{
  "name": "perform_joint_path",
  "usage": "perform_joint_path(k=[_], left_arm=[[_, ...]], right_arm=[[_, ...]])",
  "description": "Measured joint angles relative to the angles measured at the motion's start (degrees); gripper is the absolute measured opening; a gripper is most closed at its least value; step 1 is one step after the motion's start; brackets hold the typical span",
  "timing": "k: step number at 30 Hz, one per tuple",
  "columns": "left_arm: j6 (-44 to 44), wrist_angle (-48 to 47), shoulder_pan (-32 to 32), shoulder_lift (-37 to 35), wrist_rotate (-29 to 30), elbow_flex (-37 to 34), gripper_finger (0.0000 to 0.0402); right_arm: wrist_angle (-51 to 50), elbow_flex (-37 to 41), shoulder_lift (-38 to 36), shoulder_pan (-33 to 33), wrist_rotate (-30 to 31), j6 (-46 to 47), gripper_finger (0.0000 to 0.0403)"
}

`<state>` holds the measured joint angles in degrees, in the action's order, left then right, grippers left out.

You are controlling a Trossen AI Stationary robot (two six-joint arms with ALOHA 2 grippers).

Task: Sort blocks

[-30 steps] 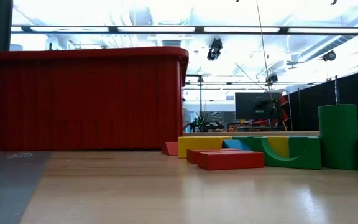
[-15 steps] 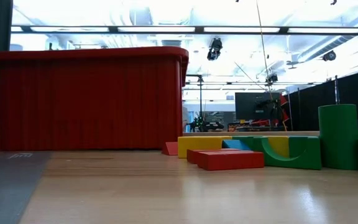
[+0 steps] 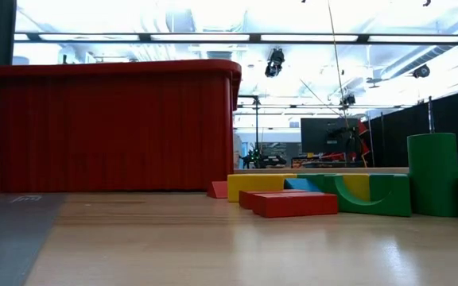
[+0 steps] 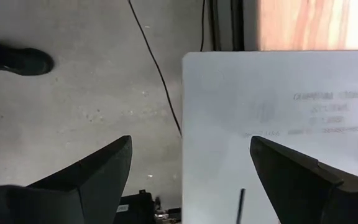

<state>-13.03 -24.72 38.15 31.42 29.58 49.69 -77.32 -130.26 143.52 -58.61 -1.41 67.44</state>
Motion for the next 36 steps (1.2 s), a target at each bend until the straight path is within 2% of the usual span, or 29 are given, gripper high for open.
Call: perform_joint_path(k=[15,23,36], left_arm=[[-0.6,-0.3,0.0,0.0,0.0,0.0,0.0194],[-0.6,-0.3,0.0,0.0,0.0,0.0,0.0201],[-0.6,-0.4,0.0,0.0,0.0,0.0,0.0193]], right_arm=[[-0.2,2.8,0.1,0.0,-1.0,-0.4,0.0314],[4.8,2.8,0.1,0.0,-2.1,2.6,0.0309],[6.5,4.2,0.0,0.1,-1.8,2.4,0.0306]])
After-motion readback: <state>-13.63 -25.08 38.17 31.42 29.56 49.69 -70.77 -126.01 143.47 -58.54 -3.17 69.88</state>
